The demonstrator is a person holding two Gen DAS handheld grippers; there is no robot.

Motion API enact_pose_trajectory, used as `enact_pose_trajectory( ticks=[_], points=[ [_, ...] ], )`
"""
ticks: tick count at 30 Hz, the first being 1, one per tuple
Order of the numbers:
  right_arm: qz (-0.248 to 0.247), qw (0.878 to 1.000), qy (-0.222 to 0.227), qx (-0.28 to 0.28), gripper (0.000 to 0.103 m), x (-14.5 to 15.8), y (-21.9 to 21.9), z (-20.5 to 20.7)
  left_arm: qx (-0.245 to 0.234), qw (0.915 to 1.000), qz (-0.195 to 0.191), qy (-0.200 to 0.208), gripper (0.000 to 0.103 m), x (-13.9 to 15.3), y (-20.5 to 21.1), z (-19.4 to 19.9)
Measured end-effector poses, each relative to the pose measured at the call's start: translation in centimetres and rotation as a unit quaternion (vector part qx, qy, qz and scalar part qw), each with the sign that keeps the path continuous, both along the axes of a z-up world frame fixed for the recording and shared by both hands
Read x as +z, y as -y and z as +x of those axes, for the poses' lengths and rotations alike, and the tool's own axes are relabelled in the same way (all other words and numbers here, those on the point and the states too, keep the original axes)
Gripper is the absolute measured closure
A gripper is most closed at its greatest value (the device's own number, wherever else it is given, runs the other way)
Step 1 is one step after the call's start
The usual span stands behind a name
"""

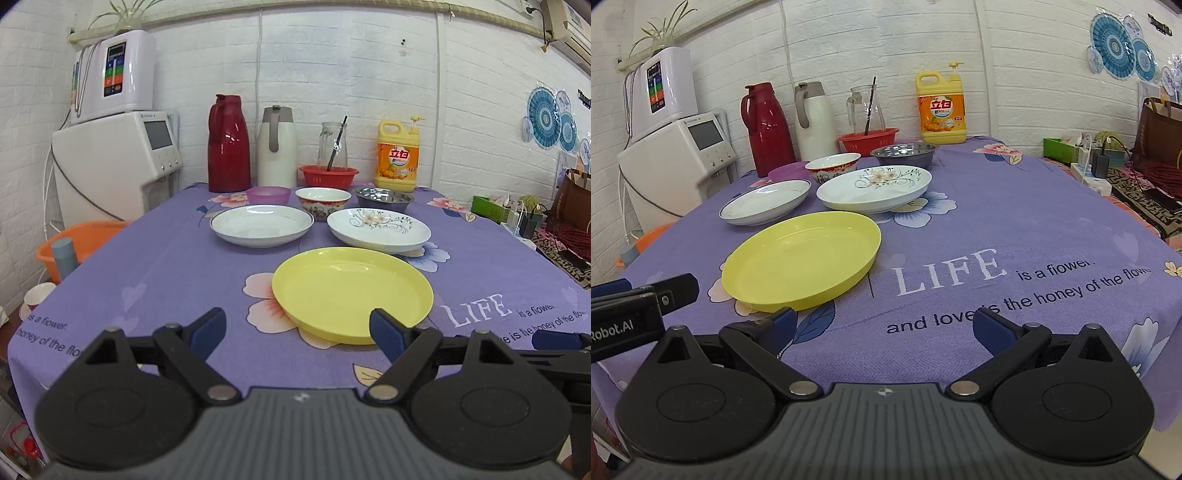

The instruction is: Organize plates and bowls

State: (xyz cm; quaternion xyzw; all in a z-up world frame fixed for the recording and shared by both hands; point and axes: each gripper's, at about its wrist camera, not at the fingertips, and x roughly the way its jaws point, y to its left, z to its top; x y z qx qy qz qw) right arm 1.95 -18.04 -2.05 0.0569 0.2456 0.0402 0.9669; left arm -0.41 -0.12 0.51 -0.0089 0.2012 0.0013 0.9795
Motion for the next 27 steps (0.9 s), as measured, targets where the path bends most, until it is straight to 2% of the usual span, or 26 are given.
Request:
enact_pose_trajectory(
  ticks=[27],
  points=[
    [0.001, 1.0, -0.002, 0.001, 0.0, -0.26, -0.15, -0.03, -0.001, 1.0, -0.002, -0.005, 0.02, -0.27, -0.05, -0.01]
  ],
)
